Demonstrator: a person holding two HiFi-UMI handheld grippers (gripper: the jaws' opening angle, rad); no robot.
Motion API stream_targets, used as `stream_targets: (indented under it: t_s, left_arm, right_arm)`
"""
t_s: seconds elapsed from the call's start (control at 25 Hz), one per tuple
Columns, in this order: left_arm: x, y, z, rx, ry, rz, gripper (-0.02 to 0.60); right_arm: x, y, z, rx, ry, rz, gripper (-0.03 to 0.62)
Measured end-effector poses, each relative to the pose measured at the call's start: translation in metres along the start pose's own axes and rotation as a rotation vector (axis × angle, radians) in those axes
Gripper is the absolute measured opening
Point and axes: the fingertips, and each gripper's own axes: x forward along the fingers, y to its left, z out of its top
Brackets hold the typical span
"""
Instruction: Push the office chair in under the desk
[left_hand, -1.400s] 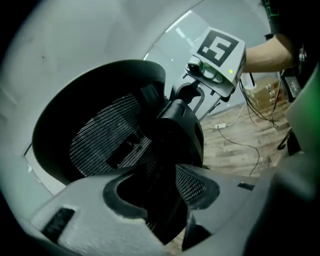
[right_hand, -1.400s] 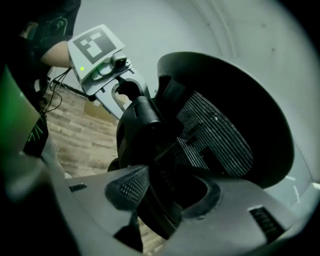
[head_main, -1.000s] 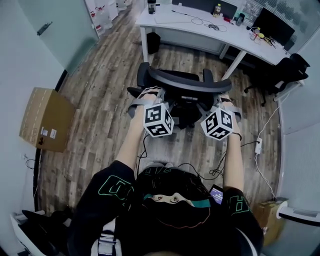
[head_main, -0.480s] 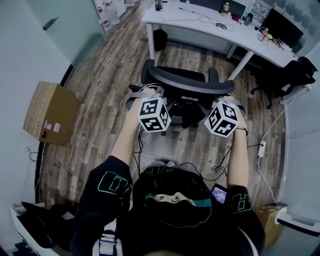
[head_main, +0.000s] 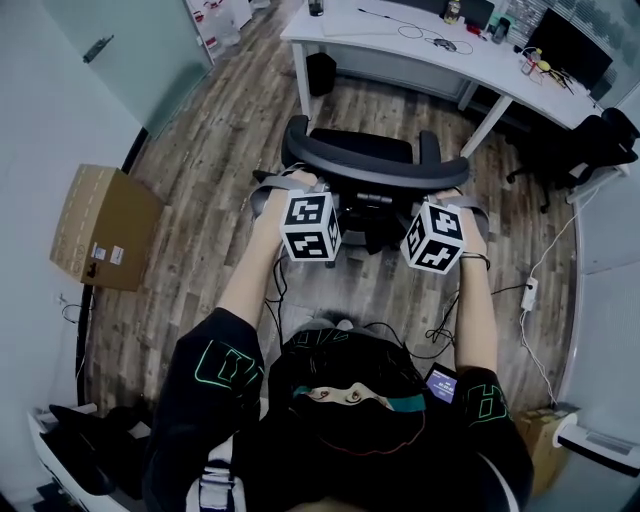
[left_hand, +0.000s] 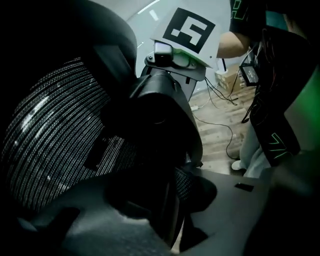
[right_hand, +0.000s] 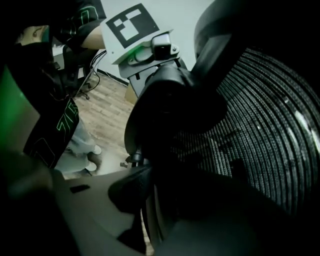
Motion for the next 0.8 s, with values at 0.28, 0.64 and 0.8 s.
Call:
stream_targets:
  t_s: [0.28,0.64,0.8]
  left_arm:
    - [0.012,0.01,0.002,-0.021,-0.025,0.007,0.137]
    - [0.037,0.043,-0.01,-0.026,-0.013,0.009,0.138]
    - [0.047,0.055,-0.013,-0.035,-0.012,0.01,0.138]
  right_arm:
    - [0.004,-0.01,-0.01,0.021,-0.007,-0.022,0.118]
    - [0.027,-0.041,-0.02,0.064,0.015,-0.05,0.118]
    - [0.035,-0.053,-0.026,0.076,0.02,-0.034,0.118]
